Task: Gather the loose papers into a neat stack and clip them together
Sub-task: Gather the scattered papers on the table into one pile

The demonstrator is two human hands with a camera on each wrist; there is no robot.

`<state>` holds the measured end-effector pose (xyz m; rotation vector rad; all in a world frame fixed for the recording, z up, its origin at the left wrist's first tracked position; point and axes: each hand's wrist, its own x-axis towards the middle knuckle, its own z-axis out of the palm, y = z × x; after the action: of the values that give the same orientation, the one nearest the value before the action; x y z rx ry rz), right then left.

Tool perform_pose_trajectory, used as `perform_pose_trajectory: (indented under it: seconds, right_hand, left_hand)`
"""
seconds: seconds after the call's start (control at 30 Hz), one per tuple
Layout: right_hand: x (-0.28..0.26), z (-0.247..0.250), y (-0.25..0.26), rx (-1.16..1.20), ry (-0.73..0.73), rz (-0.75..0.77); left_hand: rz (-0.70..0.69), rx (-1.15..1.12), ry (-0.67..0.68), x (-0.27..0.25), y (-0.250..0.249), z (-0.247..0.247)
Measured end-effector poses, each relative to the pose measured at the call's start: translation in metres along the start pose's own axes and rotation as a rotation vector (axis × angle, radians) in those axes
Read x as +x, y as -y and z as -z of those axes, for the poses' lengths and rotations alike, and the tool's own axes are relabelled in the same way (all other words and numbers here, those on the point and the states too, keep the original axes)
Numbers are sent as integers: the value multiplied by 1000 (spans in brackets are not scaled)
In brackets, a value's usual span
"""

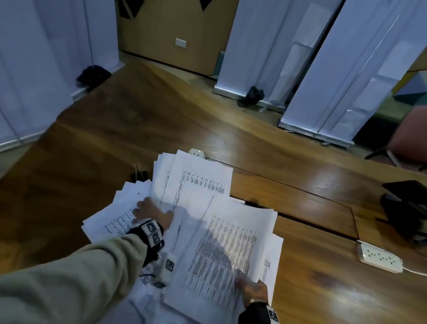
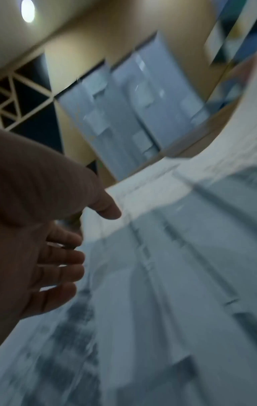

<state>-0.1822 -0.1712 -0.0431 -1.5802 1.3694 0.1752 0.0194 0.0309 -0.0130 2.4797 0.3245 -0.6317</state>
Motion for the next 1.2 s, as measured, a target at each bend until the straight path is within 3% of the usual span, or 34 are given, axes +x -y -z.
perform_pose_trajectory:
  seconds: [0.07, 0.1, 0.37, 0.57, 0.73, 0.83, 0.93, 1.07, 1.2]
  right_hand:
    - [-1, -2, -3, -30, 0, -17]
    - [-1, -2, -4, -39, 5, -16]
    - [5, -5, -9, 24, -15, -105]
    - [5, -3, -9, 40, 7, -115]
    - [8, -5, -13, 84, 5, -69]
    - [5, -3, -11, 103, 13, -83]
    - [7, 3, -13, 152, 41, -91]
    - [9, -2, -12, 197, 37, -40]
    - [4, -5, -10, 179, 41, -17]
  left_hand:
    - [143, -23, -16, 17, 10, 9]
    - [149, -27, 2, 23, 11, 9]
    - [36, -116, 148, 26, 7, -12]
    - [-136, -142, 227, 12, 6, -34]
    - [-336, -199, 52, -2, -8, -14]
    - [-562, -172, -104, -7, -22, 20]
    - [-690, -190, -226, -13, -39, 61]
    - [-731, -412, -323, -29, -55, 102]
    - [-646, -573, -194, -36, -58, 102]
